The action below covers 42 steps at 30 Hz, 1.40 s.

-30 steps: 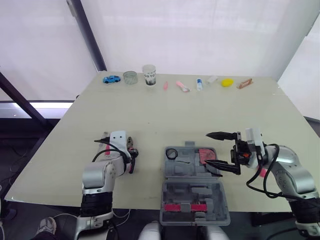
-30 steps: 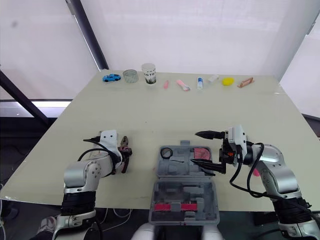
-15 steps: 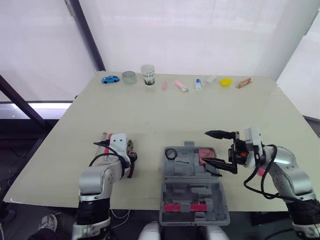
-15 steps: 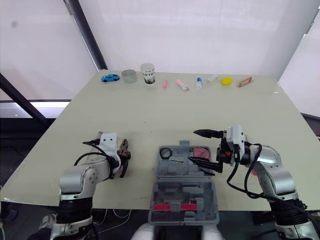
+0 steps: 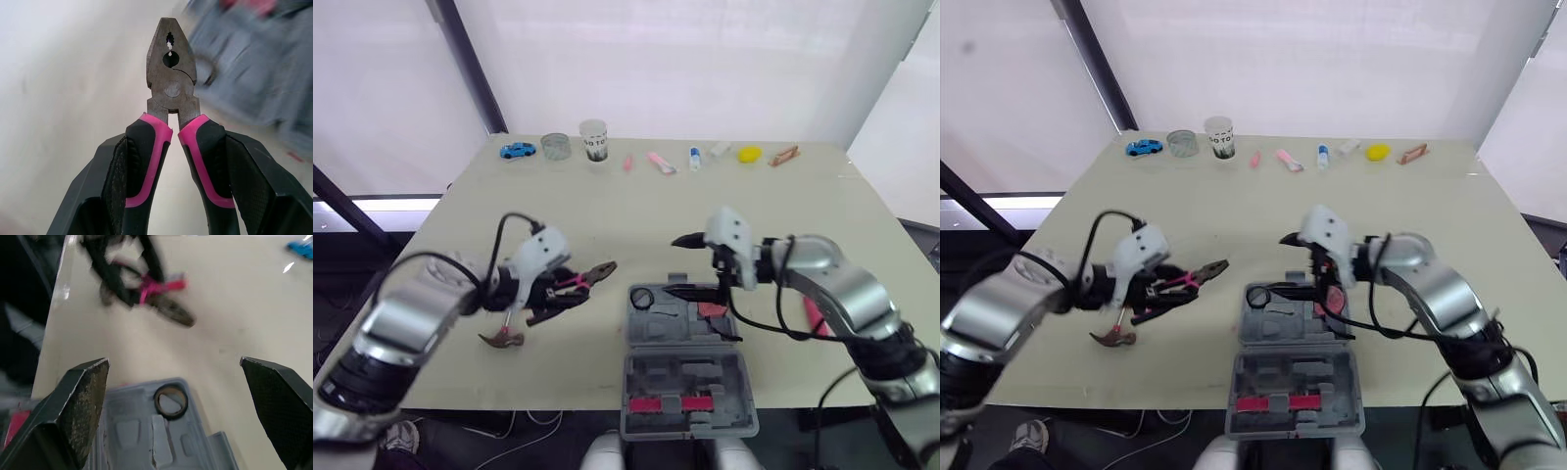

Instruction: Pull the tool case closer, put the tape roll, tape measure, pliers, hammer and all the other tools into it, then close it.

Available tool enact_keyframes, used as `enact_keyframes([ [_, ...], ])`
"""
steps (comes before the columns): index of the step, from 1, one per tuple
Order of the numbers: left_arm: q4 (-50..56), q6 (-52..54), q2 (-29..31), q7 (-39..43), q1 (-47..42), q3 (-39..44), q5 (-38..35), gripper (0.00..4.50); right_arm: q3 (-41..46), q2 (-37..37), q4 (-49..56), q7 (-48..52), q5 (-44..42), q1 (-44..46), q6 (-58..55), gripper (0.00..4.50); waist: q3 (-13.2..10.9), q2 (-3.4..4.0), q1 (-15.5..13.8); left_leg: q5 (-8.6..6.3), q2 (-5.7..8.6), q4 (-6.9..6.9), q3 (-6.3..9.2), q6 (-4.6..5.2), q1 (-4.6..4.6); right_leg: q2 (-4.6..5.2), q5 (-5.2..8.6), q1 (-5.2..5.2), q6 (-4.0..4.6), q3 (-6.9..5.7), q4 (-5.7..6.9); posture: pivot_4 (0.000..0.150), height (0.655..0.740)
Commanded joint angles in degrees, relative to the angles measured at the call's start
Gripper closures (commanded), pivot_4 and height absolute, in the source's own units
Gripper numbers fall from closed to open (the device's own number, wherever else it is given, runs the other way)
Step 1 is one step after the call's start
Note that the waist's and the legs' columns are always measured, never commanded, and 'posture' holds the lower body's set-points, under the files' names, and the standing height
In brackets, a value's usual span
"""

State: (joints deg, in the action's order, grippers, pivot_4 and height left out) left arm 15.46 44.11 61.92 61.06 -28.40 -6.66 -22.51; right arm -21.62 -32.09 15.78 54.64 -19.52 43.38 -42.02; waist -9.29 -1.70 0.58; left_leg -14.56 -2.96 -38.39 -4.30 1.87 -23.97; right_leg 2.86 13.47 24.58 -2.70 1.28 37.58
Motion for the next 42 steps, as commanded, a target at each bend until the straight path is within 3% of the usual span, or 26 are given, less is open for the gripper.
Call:
enact_keyframes([
  [1,-2.8,-5.5,1.1,7.7,-3.1,-3.2,2.0,2.11,-3.2,1.8,-0.6,-0.3,1.4,4.5,-5.0,0.00,0.0,0.00,-0.1,0.00,0.01,0.00,-0.03,0.00,-0.03,-0.01,0.00,0.03,-0.07,-0.02,0.05,0.150,0.7400],
  [6,-5.8,-8.8,0.5,15.1,-9.6,-8.5,5.5,2.11,-7.9,6.4,-5.8,-0.9,4.9,10.5,-6.4,0.00,0.0,-0.02,0.1,0.03,-0.05,-0.34,0.11,-0.03,-1.04,-0.16,-0.03,0.89,-0.12,-0.07,0.36,0.150,0.7400],
  [19,-10.9,-12.4,-4.3,20.8,-16.3,-12.0,10.7,2.11,-11.4,13.3,-13.8,-0.2,8.4,15.6,-8.2,0.00,0.0,-0.02,0.2,0.02,-0.09,-0.44,0.11,-0.01,-1.04,-0.19,-0.03,0.88,-0.13,-0.07,0.45,0.150,0.7400],
  [23,-10.8,-12.3,-5.3,20.9,-16.3,-11.8,10.9,2.11,-11.9,14.0,-14.4,0.9,8.9,16.0,-8.4,1.59,0.0,-0.02,0.2,0.03,-0.10,-0.45,0.13,-0.01,-1.04,-0.19,-0.03,0.88,-0.13,-0.08,0.45,0.150,0.7400],
  [25,-10.7,-12.3,-5.9,20.7,-16.4,-11.6,11.1,2.11,-12.5,14.0,-14.5,1.5,9.4,16.1,-7.9,2.74,0.0,-0.02,0.2,0.03,-0.10,-0.46,0.13,-0.01,-1.04,-0.19,-0.03,0.88,-0.13,-0.08,0.46,0.150,0.7400],
  [27,-10.5,-12.3,-6.4,20.5,-16.5,-11.3,11.2,2.11,-12.9,13.8,-14.3,2.1,10.0,15.9,-7.4,3.57,0.0,-0.02,0.2,0.03,-0.10,-0.48,0.13,-0.01,-1.04,-0.19,-0.04,0.88,-0.14,-0.08,0.47,0.150,0.7400],
  [33,-9.9,-14.5,-8.8,19.0,-15.8,-9.8,11.1,2.11,-12.0,12.2,-13.2,2.4,10.6,14.1,-7.3,3.56,0.0,-0.02,0.2,0.03,-0.10,-0.60,0.14,-0.01,-1.04,-0.19,-0.04,0.87,-0.14,-0.09,0.55,0.150,0.7400],
  [36,-9.7,-10.0,-10.9,17.7,-15.6,-7.8,7.9,2.11,-11.3,10.8,-12.4,2.5,10.7,13.5,-7.3,3.56,0.0,-0.02,0.2,0.03,-0.11,-0.64,0.15,-0.01,-1.04,-0.19,-0.04,0.86,-0.14,-0.09,0.60,0.150,0.7400],
  [38,-8.9,-9.5,-11.6,17.4,-14.6,-6.8,7.0,1.09,-10.8,9.4,-11.5,2.9,10.7,12.8,-7.4,3.56,0.0,-0.04,0.2,0.02,-0.11,-0.68,0.16,-0.01,-1.05,-0.20,-0.04,0.86,-0.14,-0.10,0.61,0.150,0.7400],
  [39,-8.5,-10.1,-12.1,16.4,-13.8,-6.4,7.3,0.90,-10.4,8.5,-10.8,3.1,10.5,12.3,-7.7,3.56,0.0,-0.04,0.2,0.02,-0.12,-0.72,0.19,-0.01,-1.06,-0.20,-0.04,0.85,-0.14,-0.11,0.62,0.150,0.7400],
  [41,-7.6,-10.2,-13.3,13.4,-12.0,-4.8,7.2,0.09,-9.6,6.8,-9.3,3.4,10.2,11.3,-8.4,3.56,0.0,-0.03,0.2,0.02,-0.13,-0.74,0.19,-0.01,-1.07,-0.20,-0.04,0.85,-0.14,-0.12,0.62,0.150,0.7400],
  [42,-7.0,-10.0,-13.7,12.4,-11.1,-4.1,6.9,0.03,-9.3,6.1,-8.7,3.5,10.1,10.8,-8.6,3.56,0.0,-0.03,0.2,0.02,-0.12,-0.74,0.19,-0.01,-1.06,-0.20,-0.04,0.84,-0.14,-0.11,0.62,0.150,0.7400],
])
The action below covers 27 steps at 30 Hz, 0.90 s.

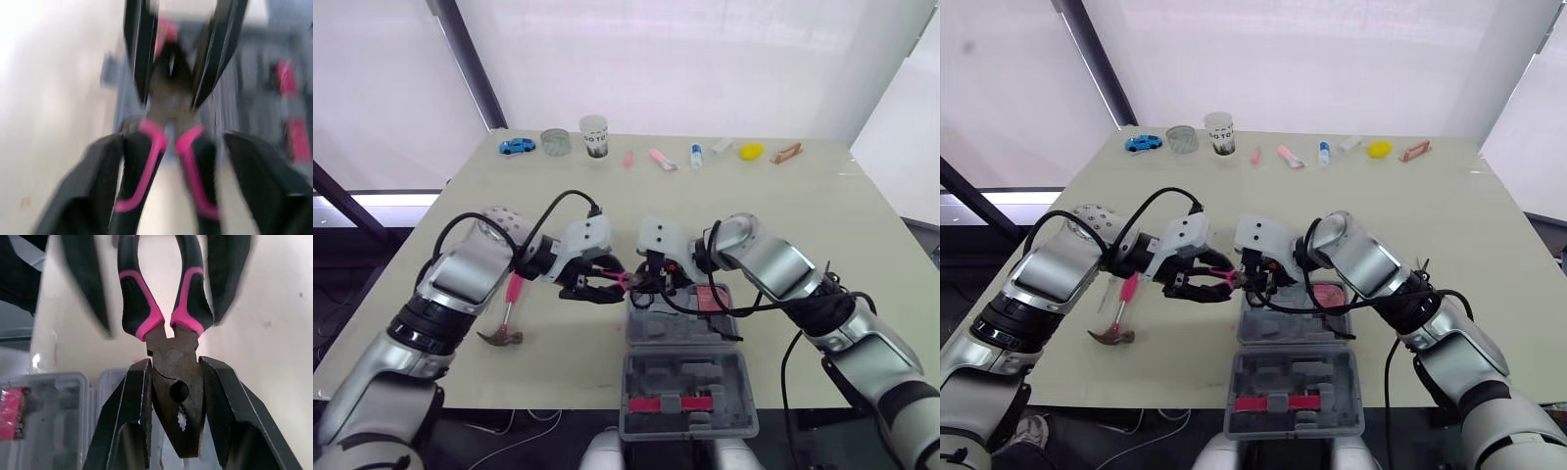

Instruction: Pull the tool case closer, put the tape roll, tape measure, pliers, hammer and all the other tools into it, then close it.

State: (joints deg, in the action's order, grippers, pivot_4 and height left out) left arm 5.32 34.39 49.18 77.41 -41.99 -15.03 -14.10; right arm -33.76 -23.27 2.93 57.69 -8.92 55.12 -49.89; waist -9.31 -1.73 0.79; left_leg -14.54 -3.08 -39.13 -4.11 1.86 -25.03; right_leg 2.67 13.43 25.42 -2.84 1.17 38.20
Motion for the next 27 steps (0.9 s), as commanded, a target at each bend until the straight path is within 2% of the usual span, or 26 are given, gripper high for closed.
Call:
enact_keyframes([
  [1,4.3,0.3,-1.3,-4.8,3.9,5.5,-2.6,0.00,3.0,-4.0,5.1,0.9,-0.7,-1.6,-1.0,3.56,0.0,0.01,0.0,0.00,0.00,-0.01,0.01,0.00,0.00,0.00,0.00,0.00,0.00,0.01,0.00,0.150,0.7400],
  [2,5.5,0.9,-1.8,-5.9,5.7,7.1,-3.9,0.00,3.2,-5.5,6.0,1.4,-0.8,-2.3,-1.1,3.56,0.0,0.01,0.1,0.00,0.00,-0.02,-0.01,0.00,0.01,0.00,0.00,0.00,0.00,0.03,0.03,0.150,0.7400],
  [4,9.0,3.9,-3.6,-6.6,11.1,12.8,-10.9,0.00,3.9,-10.0,7.6,2.8,-0.6,-4.4,-0.2,3.56,0.0,0.02,0.1,0.00,-0.01,-0.04,-0.02,0.00,0.02,0.00,0.00,0.01,0.00,0.04,0.08,0.150,0.7400],
  [10,14.2,0.4,-11.7,-12.1,22.8,26.0,-22.0,0.00,5.9,-18.1,10.5,5.6,-1.1,-8.7,1.8,3.56,0.0,0.00,0.0,-0.01,-0.03,-0.10,0.02,0.01,0.02,0.02,-0.01,-0.02,0.00,0.00,0.09,0.150,0.7400],
  [14,16.8,-0.6,-11.0,-12.5,31.3,33.4,-25.8,0.00,7.5,-21.8,12.9,5.7,-1.2,-12.3,2.9,3.56,0.0,0.00,0.3,-0.01,-0.04,-0.07,0.02,0.02,0.25,-0.01,0.00,-0.12,0.01,0.06,0.15,0.150,0.7400],
  [17,16.8,0.2,-10.7,-13.1,34.6,36.7,-29.3,0.00,8.6,-22.6,14.0,5.6,-1.5,-13.8,2.7,3.56,0.0,0.00,0.1,-0.01,-0.07,-0.06,0.04,0.02,0.26,-0.02,0.00,-0.12,0.02,0.08,0.15,0.150,0.7400],
  [22,14.3,-1.4,-7.0,-5.5,42.6,43.2,-33.6,0.00,9.7,-23.7,15.1,3.8,0.1,-16.9,5.4,3.56,0.0,0.00,0.0,-0.01,-0.06,-0.08,0.01,0.02,0.30,0.00,0.01,-0.21,0.02,0.03,0.12,0.150,0.7400],
  [27,10.7,-8.1,-4.0,-0.2,47.5,44.6,-29.7,0.00,10.4,-23.6,15.5,3.2,0.1,-17.8,5.7,3.56,0.0,0.01,0.0,-0.01,-0.06,-0.08,-0.03,0.01,0.30,0.01,0.02,-0.20,0.04,0.00,0.11,0.150,0.7400],
])
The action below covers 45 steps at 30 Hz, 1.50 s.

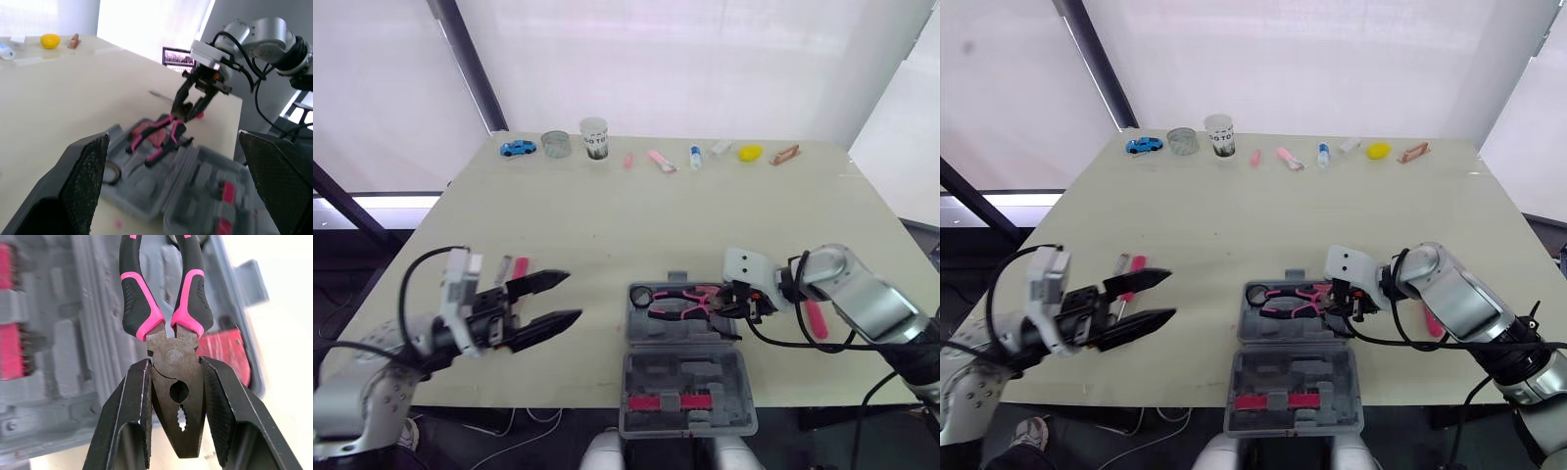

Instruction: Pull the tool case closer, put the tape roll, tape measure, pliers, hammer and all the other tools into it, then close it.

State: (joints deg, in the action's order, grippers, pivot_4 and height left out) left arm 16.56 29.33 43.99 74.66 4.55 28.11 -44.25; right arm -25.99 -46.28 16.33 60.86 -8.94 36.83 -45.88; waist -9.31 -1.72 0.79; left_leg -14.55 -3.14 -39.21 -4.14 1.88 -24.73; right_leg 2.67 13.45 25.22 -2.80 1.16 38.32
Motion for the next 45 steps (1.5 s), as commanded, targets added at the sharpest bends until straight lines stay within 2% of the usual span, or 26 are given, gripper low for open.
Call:
enact_keyframes([
  [1,-0.8,-3.2,1.4,2.7,1.1,1.3,0.1,0.00,2.6,-0.7,2.0,0.1,0.3,0.4,2.0,3.56,0.0,0.00,0.0,0.00,0.00,0.00,0.00,0.00,0.00,0.00,0.00,0.00,0.00,0.00,0.00,0.150,0.7400],
  [12,-0.6,-10.0,-0.6,1.5,3.3,-2.1,3.7,0.00,-0.1,1.0,-4.2,0.9,4.5,1.0,8.7,3.56,0.0,0.00,0.0,0.00,-0.01,0.00,-0.03,0.00,0.00,0.00,0.00,-0.01,0.00,0.00,-0.05,0.150,0.7400],
  [17,-0.2,-10.1,-0.5,0.9,3.2,-3.0,3.0,0.00,-1.3,2.3,-5.7,3.1,5.7,2.0,11.5,3.56,0.0,0.00,0.0,0.00,-0.01,0.00,-0.03,0.00,-0.01,0.00,-0.01,-0.01,-0.01,0.00,-0.05,0.150,0.7400],
  [37,0.0,-12.5,-0.6,0.0,4.0,-4.3,3.7,0.00,-7.8,7.2,-3.9,3.0,12.4,1.3,8.1,3.56,0.0,0.00,0.0,0.00,-0.02,0.00,-0.03,0.00,0.00,0.00,-0.01,-0.01,-0.01,-0.01,-0.05,0.150,0.7400],
  [45,0.5,-13.4,-0.2,-0.1,4.9,-4.8,4.1,0.00,-9.4,11.9,-5.9,2.4,13.9,2.1,6.5,3.56,0.0,0.00,0.0,0.00,-0.02,0.00,-0.03,0.00,0.01,-0.01,-0.01,-0.02,0.00,-0.02,-0.05,0.150,0.7400],
])
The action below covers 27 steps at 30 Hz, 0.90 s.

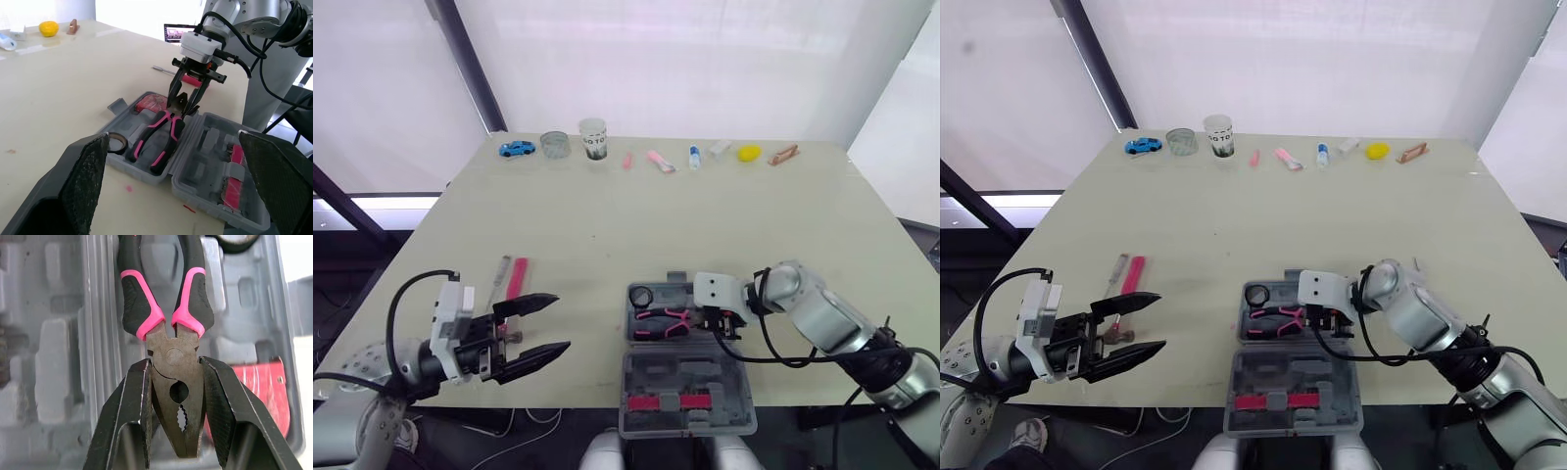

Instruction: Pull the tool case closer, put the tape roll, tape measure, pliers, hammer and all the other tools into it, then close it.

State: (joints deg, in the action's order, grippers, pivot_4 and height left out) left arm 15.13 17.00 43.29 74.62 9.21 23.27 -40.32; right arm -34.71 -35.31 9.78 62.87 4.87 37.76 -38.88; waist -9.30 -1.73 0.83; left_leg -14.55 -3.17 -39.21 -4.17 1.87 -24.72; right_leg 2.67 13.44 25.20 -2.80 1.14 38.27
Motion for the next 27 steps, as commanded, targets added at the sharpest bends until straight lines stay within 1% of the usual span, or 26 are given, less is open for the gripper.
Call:
enact_keyframes([
  [1,1.9,-1.1,0.5,-0.1,0.2,0.0,0.1,0.00,-0.8,1.3,0.5,0.5,0.2,1.1,-0.7,3.56,0.0,0.00,0.0,0.00,0.00,0.00,0.00,0.00,0.00,0.00,0.00,0.00,0.00,0.00,0.00,0.150,0.7400],
  [4,1.8,-1.2,0.4,-0.3,-0.1,-0.4,0.2,0.00,-1.2,2.5,-1.1,1.1,-0.1,1.4,-1.9,3.56,0.0,0.00,0.0,0.00,0.00,0.00,0.01,0.00,0.01,0.00,0.00,-0.02,0.00,-0.02,0.00,0.150,0.7400],
  [5,1.8,-1.2,0.4,-0.5,-0.1,-0.6,0.2,0.00,-0.6,3.5,-1.8,1.0,-0.6,1.5,-2.1,2.76,0.0,0.00,0.1,0.00,0.00,0.00,0.01,0.00,0.01,0.00,0.00,-0.02,0.00,-0.01,0.00,0.150,0.7400],
  [6,1.9,-1.2,0.3,-0.6,-0.1,-0.7,0.1,0.00,-0.2,4.0,-2.1,0.7,-0.8,1.5,-1.6,2.53,0.0,0.00,0.1,0.00,0.00,0.00,0.01,0.00,0.02,0.00,0.00,-0.02,0.00,-0.01,0.00,0.150,0.7400],
  [7,2.0,-1.1,0.3,-0.7,-0.1,-0.8,0.1,0.00,-0.2,4.0,-2.4,0.3,-0.2,1.4,-0.3,2.20,0.0,0.00,0.2,0.00,-0.01,0.00,0.01,0.00,0.03,-0.01,0.00,-0.02,0.01,-0.01,0.00,0.150,0.7400],
  [8,2.1,-1.1,0.3,-0.7,0.1,-0.8,0.1,0.00,0.1,4.1,-2.5,-0.2,0.2,1.2,0.7,1.66,0.0,0.01,0.1,0.00,-0.02,0.00,0.01,0.00,0.03,-0.02,0.00,-0.02,0.01,-0.01,0.01,0.150,0.7400],
  [10,2.4,-1.1,0.3,-0.9,0.6,-0.9,0.0,0.00,1.3,3.4,-1.9,0.3,-0.4,0.2,2.9,0.76,0.0,0.01,0.0,0.00,-0.01,0.00,0.02,0.00,0.01,-0.01,0.00,-0.02,0.01,-0.02,0.01,0.150,0.7400],
  [13,2.6,-0.9,0.3,-1.1,1.1,-0.7,-0.3,0.00,7.4,3.5,-2.3,2.8,-7.2,-3.2,8.4,0.76,0.0,-0.01,-0.2,0.00,0.00,0.00,0.03,0.00,0.01,0.01,-0.01,-0.07,0.00,-0.04,-0.06,0.150,0.7400],
  [18,2.7,-1.1,0.3,-1.4,1.4,-0.6,-0.3,0.00,13.2,6.3,-6.2,2.6,-12.9,-6.6,14.7,0.76,0.0,-0.01,0.0,0.00,-0.01,0.00,0.08,0.00,0.06,0.00,-0.01,-0.17,-0.01,-0.09,-0.16,0.150,0.7400],
  [19,2.9,-1.2,0.0,-1.6,1.6,-0.7,-0.3,0.00,14.0,7.4,-8.0,2.2,-13.8,-7.5,16.0,1.14,0.0,-0.01,0.0,0.00,-0.02,0.01,0.08,0.00,0.11,-0.02,-0.01,-0.21,-0.01,-0.09,-0.16,0.150,0.7400],
  [21,3.2,-1.3,-0.3,-1.9,2.0,-0.8,-0.2,0.00,15.0,9.1,-10.6,1.4,-14.6,-8.9,18.2,1.58,0.0,-0.01,0.0,0.00,-0.02,0.03,0.10,0.00,0.17,-0.02,-0.01,-0.27,0.00,-0.11,-0.18,0.150,0.7400],
  [22,3.4,-1.3,-0.6,-2.1,2.3,-0.8,-0.2,0.00,15.6,10.2,-12.3,0.3,-14.6,-9.6,19.6,2.18,0.0,-0.01,0.0,0.00,-0.03,0.03,0.10,0.00,0.20,-0.02,-0.01,-0.32,0.00,-0.11,-0.19,0.150,0.7400],
  [23,3.6,-1.4,-0.7,-2.3,2.5,-0.8,-0.2,0.00,15.8,10.9,-13.3,-0.2,-14.4,-10.1,21.0,2.55,0.0,-0.01,0.0,0.00,-0.03,0.03,0.09,0.00,0.20,-0.01,-0.01,-0.32,0.00,-0.11,-0.19,0.150,0.7400],
  [24,3.8,-1.4,-0.8,-2.5,2.8,-0.8,-0.2,0.00,16.0,11.4,-14.2,-0.6,-14.2,-10.6,22.4,2.82,0.0,-0.01,0.0,0.00,-0.03,0.03,0.09,0.00,0.20,-0.01,-0.01,-0.33,-0.01,-0.11,-0.20,0.150,0.7400],
  [27,4.5,-1.3,-1.0,-3.0,3.5,-0.6,-0.4,0.00,16.8,12.9,-16.0,-2.2,-14.1,-11.9,25.2,4.33,0.0,0.00,0.0,0.00,-0.02,0.02,0.09,0.00,0.20,-0.01,-0.01,-0.34,-0.01,-0.11,-0.20,0.150,0.7400],
])
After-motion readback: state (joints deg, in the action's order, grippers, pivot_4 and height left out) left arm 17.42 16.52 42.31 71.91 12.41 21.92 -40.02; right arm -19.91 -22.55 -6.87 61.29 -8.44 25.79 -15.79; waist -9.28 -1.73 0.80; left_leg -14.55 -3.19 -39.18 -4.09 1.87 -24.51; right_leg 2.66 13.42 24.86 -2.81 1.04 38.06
